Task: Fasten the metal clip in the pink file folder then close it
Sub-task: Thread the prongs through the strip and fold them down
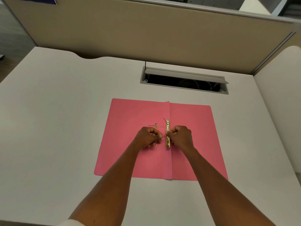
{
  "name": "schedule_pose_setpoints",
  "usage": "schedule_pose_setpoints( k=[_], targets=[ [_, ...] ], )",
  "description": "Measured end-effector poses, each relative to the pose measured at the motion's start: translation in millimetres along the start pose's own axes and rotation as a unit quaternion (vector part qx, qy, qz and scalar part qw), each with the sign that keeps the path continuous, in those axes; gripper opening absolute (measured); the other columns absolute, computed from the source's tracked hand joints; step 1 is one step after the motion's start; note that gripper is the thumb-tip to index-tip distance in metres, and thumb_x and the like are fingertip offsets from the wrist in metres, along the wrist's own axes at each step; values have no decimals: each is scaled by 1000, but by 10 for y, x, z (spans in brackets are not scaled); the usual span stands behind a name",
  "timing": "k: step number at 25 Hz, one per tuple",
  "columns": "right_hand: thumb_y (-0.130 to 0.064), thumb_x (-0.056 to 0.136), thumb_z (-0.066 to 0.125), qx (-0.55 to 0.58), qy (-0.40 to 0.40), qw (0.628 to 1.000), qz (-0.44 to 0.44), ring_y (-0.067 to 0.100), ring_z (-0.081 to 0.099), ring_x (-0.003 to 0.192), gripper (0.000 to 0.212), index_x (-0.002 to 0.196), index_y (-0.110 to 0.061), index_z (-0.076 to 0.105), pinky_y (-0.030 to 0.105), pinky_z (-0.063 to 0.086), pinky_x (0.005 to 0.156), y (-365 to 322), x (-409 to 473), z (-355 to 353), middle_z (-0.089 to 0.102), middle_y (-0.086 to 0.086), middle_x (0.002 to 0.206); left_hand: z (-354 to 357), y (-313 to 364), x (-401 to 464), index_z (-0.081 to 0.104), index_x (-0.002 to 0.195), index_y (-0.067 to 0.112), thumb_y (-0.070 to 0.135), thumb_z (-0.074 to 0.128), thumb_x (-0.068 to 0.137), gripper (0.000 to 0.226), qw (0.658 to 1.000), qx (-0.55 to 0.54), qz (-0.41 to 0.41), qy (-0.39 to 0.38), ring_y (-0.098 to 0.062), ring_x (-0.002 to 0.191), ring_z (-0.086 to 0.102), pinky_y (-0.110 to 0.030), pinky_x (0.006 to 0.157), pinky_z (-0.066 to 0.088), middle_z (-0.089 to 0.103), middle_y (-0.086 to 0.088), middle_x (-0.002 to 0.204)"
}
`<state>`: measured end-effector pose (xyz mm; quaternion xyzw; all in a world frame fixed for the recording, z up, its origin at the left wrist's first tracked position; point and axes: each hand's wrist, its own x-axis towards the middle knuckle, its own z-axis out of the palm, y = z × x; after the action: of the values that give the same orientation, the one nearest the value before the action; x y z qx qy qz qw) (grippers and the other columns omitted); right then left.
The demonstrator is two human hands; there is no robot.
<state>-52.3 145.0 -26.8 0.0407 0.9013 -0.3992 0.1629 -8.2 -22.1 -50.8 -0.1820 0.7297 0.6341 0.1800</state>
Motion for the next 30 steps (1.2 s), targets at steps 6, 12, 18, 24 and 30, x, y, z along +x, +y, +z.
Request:
schedule_pose_setpoints(
  k=[6,12,18,24,30],
  targets=[
    [-26,75,81,9,5,1000,18,25,71,59,21,67,-16,64,47,61,68,-3,-6,7,72,6,65,26,-2,-14,73,91,9,17,73,85,11,999,22,3,28,-9,43,57,-18,39,42,76,-14,79],
    [-22,75,79,15,0,999,29,23,70,54,18,70,-13,64,46,62,66,43,-13,-18,72,7,63,100,-1,-7,73,98,20,19,76,79,19,991,105,54,63,-12,50,62,-25,51,52,70,4,62],
    [-20,75,77,16,-10,999,27,16,65,45,16,72,-12,64,42,62,61,89,7,-29,71,6,58,167,37,-37,64,120,45,42,72,76,45,953,269,109,86,-4,75,62,-21,61,43,67,14,74],
    [-19,76,77,9,-21,999,23,21,66,47,17,72,-10,63,40,61,57,110,61,-32,70,10,57,221,53,-53,57,129,49,56,66,77,53,906,380,165,83,-15,80,62,-26,64,44,64,9,78],
    [-13,78,76,-8,-71,997,32,23,70,57,11,78,-6,68,38,62,63,39,201,-153,73,12,67,250,52,-15,60,125,49,57,68,75,52,901,388,162,105,-19,90,65,-30,72,48,70,7,86]
  ],
)
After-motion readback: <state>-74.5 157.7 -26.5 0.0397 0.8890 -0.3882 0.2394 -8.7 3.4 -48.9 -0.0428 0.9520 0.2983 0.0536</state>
